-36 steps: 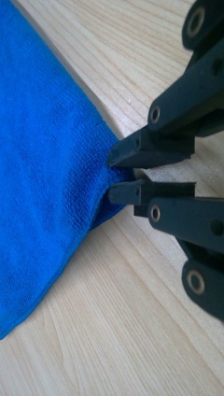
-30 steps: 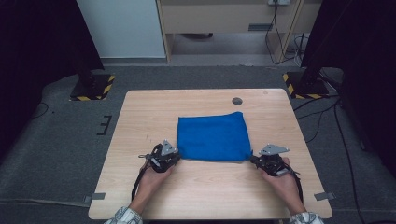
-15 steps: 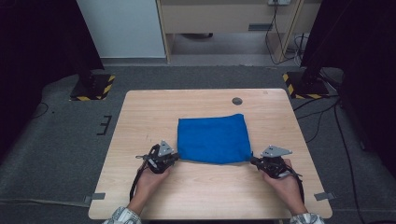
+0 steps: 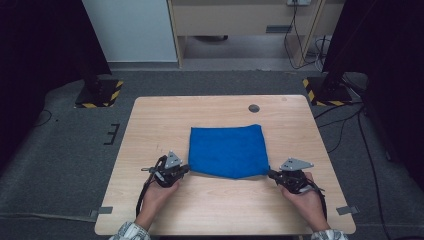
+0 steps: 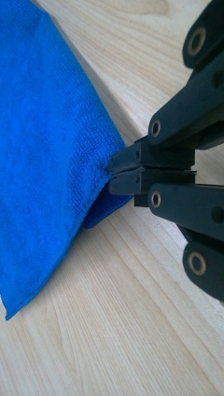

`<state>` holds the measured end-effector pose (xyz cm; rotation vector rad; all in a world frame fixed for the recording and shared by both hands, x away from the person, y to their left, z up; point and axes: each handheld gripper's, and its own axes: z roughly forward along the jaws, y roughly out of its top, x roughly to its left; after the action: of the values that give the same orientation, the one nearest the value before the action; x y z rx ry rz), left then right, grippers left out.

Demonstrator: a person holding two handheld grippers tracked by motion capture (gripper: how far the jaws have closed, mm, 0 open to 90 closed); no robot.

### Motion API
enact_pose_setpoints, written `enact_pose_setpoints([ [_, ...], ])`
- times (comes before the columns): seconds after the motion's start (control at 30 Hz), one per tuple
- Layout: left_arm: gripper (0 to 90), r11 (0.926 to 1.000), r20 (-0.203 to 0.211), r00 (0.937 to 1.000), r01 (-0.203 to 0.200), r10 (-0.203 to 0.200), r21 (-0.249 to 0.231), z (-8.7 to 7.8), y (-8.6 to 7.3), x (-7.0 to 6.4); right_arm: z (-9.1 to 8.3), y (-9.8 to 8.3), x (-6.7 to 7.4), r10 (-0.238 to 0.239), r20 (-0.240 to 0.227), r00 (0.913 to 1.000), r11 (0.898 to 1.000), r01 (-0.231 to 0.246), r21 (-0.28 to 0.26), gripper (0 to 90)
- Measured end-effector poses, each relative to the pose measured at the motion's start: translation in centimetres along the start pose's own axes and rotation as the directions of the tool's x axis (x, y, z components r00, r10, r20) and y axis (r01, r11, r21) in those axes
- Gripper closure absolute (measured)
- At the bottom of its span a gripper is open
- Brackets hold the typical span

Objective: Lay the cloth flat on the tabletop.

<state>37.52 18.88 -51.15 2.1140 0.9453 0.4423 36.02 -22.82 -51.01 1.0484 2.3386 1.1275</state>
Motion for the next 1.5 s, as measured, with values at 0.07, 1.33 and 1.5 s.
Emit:
enact_pose_setpoints([
  [0.07, 88.4, 1.0, 0.0, 1.0, 0.006, -0.006, -0.007, -0.3, 0.0, -0.1, -0.2, 0.1, 0.1, 0.005, -0.002, 1.0, 1.0, -0.005, -0.008, 89.0],
  [1.33, 59.0, 0.9878, -0.13, 0.9813, 0.149, -0.142, 0.045, 7.8, 7.1, 6.8, 7.0, 4.5, -8.2, 0.212, 0.095, 0.9727, 0.974, -0.218, 0.061, 68.2],
  [1.5, 47.6, 0.9893, -0.14, 0.9793, 0.145, -0.146, -0.016, 6.0, 7.0, 6.6, 5.3, 4.4, -7.6, 0.208, 0.095, 0.9734, 0.978, -0.21, 0.012, 48.4],
])
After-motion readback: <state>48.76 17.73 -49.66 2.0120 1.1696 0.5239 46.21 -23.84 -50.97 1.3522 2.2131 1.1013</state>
